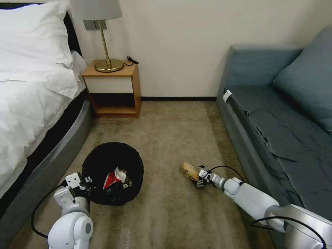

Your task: Pick up the trash bin, then pick up the garbage on the floor and place it into the trash bin.

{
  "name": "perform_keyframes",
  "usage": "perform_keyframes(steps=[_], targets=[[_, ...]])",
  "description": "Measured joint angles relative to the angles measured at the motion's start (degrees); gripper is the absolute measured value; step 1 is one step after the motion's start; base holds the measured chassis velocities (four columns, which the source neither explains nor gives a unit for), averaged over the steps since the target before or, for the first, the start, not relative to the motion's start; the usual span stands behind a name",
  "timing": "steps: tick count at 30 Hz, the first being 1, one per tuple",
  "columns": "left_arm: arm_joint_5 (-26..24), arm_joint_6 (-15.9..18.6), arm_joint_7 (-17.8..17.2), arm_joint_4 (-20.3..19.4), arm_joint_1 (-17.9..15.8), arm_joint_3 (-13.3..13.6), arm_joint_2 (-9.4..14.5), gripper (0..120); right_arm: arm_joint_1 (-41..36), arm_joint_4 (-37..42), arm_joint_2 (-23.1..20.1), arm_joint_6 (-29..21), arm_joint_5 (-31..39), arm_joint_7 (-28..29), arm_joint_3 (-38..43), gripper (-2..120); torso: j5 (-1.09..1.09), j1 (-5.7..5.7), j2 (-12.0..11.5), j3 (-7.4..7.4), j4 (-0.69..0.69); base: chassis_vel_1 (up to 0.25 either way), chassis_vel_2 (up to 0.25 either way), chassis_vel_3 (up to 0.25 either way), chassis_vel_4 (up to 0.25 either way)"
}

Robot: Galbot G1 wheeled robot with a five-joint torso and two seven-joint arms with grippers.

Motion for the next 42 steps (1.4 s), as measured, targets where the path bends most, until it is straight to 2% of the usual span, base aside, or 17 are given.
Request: perform_keyframes(steps=[2,6,12,14,15,19,21,23,24,27,31,33,34,36,37,40,42], targets=[[0.0,-0.03,0.0,-0.01,0.02,-0.02,0.0,3,-0.15,0.02,0.0,0.0,0.0,0.03,0.06,84,0.0,0.0,0.0,0.0,-0.01,0.0,0.0,0.0,0.0],[0.02,-0.13,-0.02,-0.09,0.1,0.05,0.0,3,-1.01,0.23,-0.49,0.16,0.0,0.15,0.54,64,0.0,0.0,0.0,0.0,0.0,0.0,0.0,0.0,0.0],[0.2,-0.14,-0.03,-0.29,0.1,0.28,0.03,3,-1.4,0.8,-0.75,0.47,-0.16,0.53,1.48,43,0.0,0.0,0.0,0.0,0.0,0.0,0.0,0.0,0.0],[0.23,-0.14,-0.03,-0.29,0.1,0.3,0.03,3,-1.41,0.89,-0.76,0.53,-0.16,0.61,1.57,40,0.0,0.0,0.0,0.0,0.0,0.0,0.0,0.0,0.0],[0.34,-0.14,-0.04,-0.28,0.09,0.37,0.02,3,-1.44,1.35,-1.01,0.65,-0.11,0.8,1.75,32,0.01,0.0,0.0,0.0,0.0,0.0,0.0,0.0,0.0],[0.48,-0.13,-0.05,-0.24,0.08,0.4,0.02,3,-1.46,2.6,-2.1,0.77,0.43,1.01,1.8,20,0.0,0.0,0.0,0.0,0.0,0.0,0.0,0.0,0.0],[0.51,-0.12,-0.06,-0.26,-0.03,0.43,-0.01,3,-1.73,4.29,-3.52,0.79,1.17,1.29,1.75,8,0.01,0.0,0.0,0.0,0.0,0.0,0.0,0.0,0.0],[0.51,-0.1,-0.06,-0.29,-0.05,0.43,-0.02,3,-1.85,4.72,-3.83,0.81,1.43,1.42,1.76,6,0.01,0.0,0.0,0.0,0.0,0.0,0.0,0.0,0.0],[0.51,0.01,-0.07,-0.39,-0.07,0.44,-0.02,3,-2.21,6.25,-4.77,0.82,2.24,1.84,2.16,1,0.02,0.0,0.0,0.0,0.0,0.0,0.0,0.0,0.0],[0.51,0.09,-0.07,-0.46,-0.07,0.4,0.06,3,-2.79,10.06,-6.87,0.77,4.43,3.2,3.14,0,0.02,0.0,0.0,0.0,0.0,0.0,0.0,0.0,0.0],[0.51,0.39,-0.13,-0.46,-0.22,0.46,0.12,3,-4.68,30.72,-13.85,-3.53,13.57,9.56,7.98,0,-0.01,0.0,0.0,-0.01,-0.02,0.0,0.0,0.0,0.0],[0.51,0.45,-0.15,-0.44,-0.25,0.54,0.11,3,-4.84,33.77,-14.51,-3.99,14.43,10.01,8.69,0,-0.01,0.0,0.0,-0.01,-0.02,0.0,0.0,0.0,0.0],[0.53,0.64,-0.19,-0.26,-0.33,0.71,0.09,3,-4.96,42.54,-16.03,-4.22,15.96,10.66,10.73,0,0.01,0.0,0.0,-0.01,0.0,0.0,0.0,0.0,0.0],[0.57,0.83,-0.23,-0.07,-0.41,0.89,0.05,3,-4.37,50.43,-17.12,-5.14,17.53,11.46,11.47,0,-0.02,0.0,0.01,-0.01,0.01,0.0,0.0,0.0,0.0],[0.57,0.83,-0.23,-0.07,-0.41,0.89,0.05,3,-4.37,50.43,-17.12,-5.14,17.53,11.46,11.47,0,-0.02,0.0,0.01,-0.01,0.01,0.0,0.0,0.0,0.0],[0.59,1.06,-0.3,0.33,-0.6,1.44,-0.15,3,-2.22,62.72,-17.35,-7.44,23.25,15.08,8.41,0,-0.03,0.0,0.01,-0.01,-0.01,0.0,0.0,0.0,0.0],[0.59,1.12,-0.3,0.41,-0.65,1.64,-0.23,3,-1.7,64.95,-17.02,-7.79,24.57,15.92,7.2,0,-0.01,0.0,0.01,-0.01,-0.01,0.0,0.0,0.0,0.0]])
